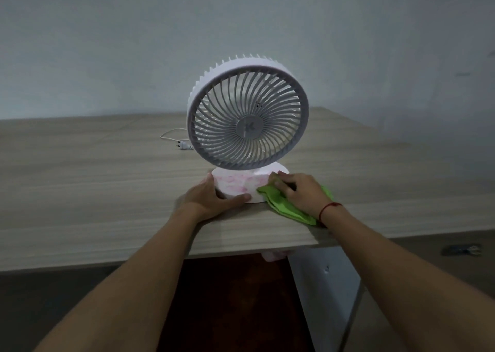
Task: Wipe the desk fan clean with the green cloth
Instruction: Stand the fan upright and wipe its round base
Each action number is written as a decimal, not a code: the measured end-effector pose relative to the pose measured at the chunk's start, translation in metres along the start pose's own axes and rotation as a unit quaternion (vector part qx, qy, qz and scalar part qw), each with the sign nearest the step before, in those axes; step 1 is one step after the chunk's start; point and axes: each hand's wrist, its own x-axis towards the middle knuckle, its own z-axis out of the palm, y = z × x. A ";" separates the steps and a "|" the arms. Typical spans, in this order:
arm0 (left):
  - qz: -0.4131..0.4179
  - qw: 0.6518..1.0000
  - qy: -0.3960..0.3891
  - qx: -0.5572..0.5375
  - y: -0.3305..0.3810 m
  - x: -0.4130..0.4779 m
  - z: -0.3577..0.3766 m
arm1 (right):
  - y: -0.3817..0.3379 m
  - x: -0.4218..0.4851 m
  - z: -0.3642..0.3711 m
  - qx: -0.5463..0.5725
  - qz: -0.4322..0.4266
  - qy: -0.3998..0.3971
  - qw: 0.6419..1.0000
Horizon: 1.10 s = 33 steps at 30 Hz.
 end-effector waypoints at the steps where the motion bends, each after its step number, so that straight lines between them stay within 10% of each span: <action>1: 0.000 1.000 0.001 0.000 -0.001 0.000 0.000 | 0.002 0.003 0.000 0.003 0.013 0.027 1.000; 7: 0.002 1.000 0.009 0.012 -0.001 0.000 -0.001 | 0.003 0.037 -0.001 0.056 0.156 0.178 0.970; 17: -0.005 0.999 0.008 0.053 0.000 0.003 0.003 | -0.015 0.045 0.018 -0.001 0.117 -0.041 0.992; 33: -0.001 0.997 -0.002 0.076 0.002 -0.004 -0.001 | 0.003 0.025 -0.005 0.030 0.067 -0.032 0.997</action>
